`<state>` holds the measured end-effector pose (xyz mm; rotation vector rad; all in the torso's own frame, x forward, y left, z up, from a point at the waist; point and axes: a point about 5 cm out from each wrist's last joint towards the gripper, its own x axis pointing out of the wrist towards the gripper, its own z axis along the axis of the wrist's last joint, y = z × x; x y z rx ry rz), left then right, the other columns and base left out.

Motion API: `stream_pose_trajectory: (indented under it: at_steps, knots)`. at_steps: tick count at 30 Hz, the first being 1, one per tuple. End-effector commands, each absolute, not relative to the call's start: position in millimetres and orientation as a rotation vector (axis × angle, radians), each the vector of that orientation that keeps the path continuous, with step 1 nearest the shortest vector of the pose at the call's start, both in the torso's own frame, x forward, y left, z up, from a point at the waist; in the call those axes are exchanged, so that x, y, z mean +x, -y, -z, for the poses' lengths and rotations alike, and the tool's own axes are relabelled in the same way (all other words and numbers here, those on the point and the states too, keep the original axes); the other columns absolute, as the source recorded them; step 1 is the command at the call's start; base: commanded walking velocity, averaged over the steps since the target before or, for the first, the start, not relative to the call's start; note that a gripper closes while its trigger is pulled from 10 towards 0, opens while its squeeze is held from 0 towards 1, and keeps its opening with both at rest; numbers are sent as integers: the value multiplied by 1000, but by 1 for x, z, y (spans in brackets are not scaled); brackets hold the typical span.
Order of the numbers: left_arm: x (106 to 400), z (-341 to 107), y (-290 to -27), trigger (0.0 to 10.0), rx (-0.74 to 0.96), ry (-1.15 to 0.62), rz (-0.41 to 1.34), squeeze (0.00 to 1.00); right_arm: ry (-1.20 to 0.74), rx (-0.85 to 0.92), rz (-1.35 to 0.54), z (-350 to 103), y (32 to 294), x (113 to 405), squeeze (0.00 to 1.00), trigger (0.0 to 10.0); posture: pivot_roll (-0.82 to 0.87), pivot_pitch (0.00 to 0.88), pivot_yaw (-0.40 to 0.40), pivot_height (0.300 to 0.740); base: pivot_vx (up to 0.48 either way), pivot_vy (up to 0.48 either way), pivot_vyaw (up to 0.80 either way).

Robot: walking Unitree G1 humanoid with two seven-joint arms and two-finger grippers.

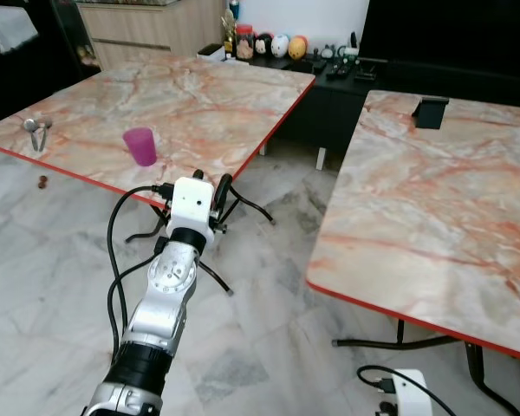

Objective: Setting the table

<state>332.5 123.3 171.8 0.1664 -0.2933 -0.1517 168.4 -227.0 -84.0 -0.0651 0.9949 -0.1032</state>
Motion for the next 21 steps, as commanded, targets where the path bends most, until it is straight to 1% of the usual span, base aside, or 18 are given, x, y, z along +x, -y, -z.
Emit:
stream_pose_trajectory:
  at_steps: [1, 15, 21]
  knots:
    - [332, -176, -122, 10000, 172, 305, 155, 0, -999, -54, 105, 85, 226, 166, 0, 10000, 68, 0, -14, 740, 0, 292, 0]
    - [332, -175, -123, 10000, 173, 304, 160, 0, -1014, -57, 111, 87, 227, 163, 0, 10000, 66, 0, -15, 740, 0, 296, 0]
    - [333, -175, -124, 10000, 174, 307, 159, 0, -1014, -59, 107, 87, 227, 162, 0, 10000, 68, 0, -18, 740, 0, 303, -679]
